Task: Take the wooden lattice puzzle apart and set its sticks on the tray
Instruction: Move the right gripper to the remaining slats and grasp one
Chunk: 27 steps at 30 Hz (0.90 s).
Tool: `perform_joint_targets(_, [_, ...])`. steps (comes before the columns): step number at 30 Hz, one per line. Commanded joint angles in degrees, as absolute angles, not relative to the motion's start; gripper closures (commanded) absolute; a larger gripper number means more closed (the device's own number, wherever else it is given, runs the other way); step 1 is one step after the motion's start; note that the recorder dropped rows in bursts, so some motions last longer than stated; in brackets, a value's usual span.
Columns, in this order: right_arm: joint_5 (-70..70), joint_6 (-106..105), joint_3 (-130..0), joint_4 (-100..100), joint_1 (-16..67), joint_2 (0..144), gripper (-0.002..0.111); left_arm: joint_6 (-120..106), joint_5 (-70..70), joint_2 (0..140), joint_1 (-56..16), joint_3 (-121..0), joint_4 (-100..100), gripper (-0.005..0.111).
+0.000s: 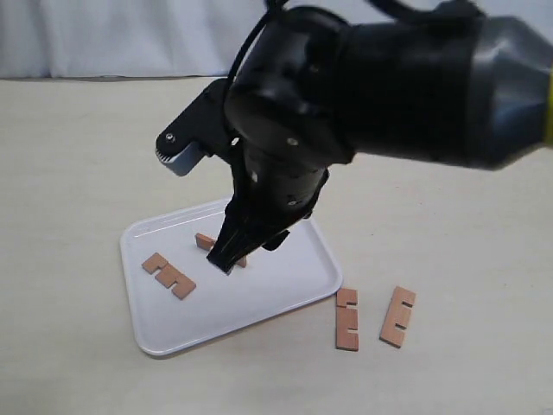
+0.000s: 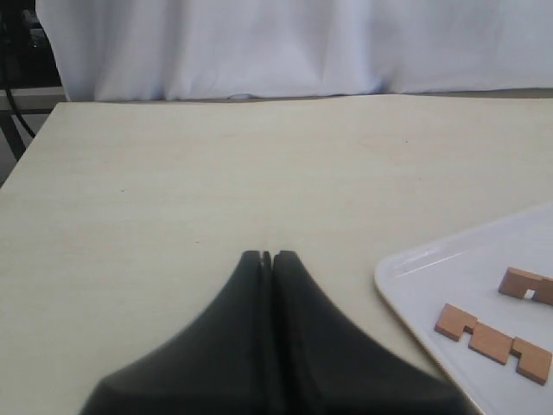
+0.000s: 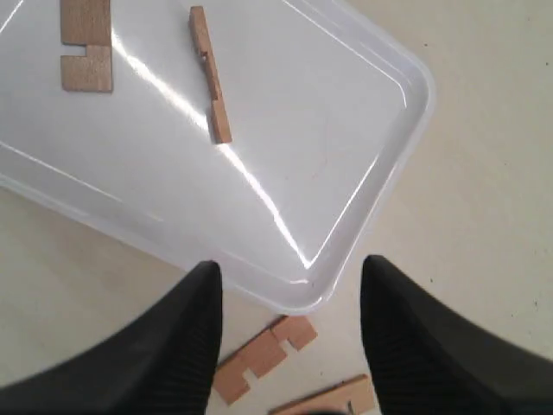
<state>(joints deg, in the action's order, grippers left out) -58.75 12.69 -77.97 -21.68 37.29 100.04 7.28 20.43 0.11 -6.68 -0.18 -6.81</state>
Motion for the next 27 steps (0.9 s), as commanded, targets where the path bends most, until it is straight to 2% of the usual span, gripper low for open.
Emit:
perform_joint_targets(1, [-62.1,14.0,-76.1,-19.8,37.3,93.9,0.061,7.4,19.9,0.0,-6.7,0.0,-6.9,0.107])
perform_joint_targets(4, [-59.6,17.9,-70.7,-21.4,36.4,89.8,0.061,7.4,19.9,0.0,-6.7,0.0,-6.9,0.107])
perform_joint_targets(8, [-54.5,23.6,-61.7,-21.5,31.1,84.9,0.061,7.4,19.9,0.0,-6.7,0.0,-6.9,0.107])
perform_joint_targets(14, [-41.8,35.5,-45.6,-22.8,21.8,82.8,0.06,7.4,19.9,0.0,-6.7,0.0,-6.9,0.107])
perform_joint_targets(18, [-30.4,46.3,-37.1,-28.2,19.7,83.8,0.06,7.4,19.9,0.0,-6.7,0.0,-6.9,0.107])
perform_joint_targets(22, [-28.7,56.3,-34.4,-35.5,19.7,84.5,0.06,7.4,19.9,0.0,-6.7,0.0,-6.9,0.107])
perform_joint_targets(27, [-30.0,60.1,-34.2,-35.4,19.7,86.5,0.06,7.4,19.9,0.0,-6.7,0.0,-6.9,0.107])
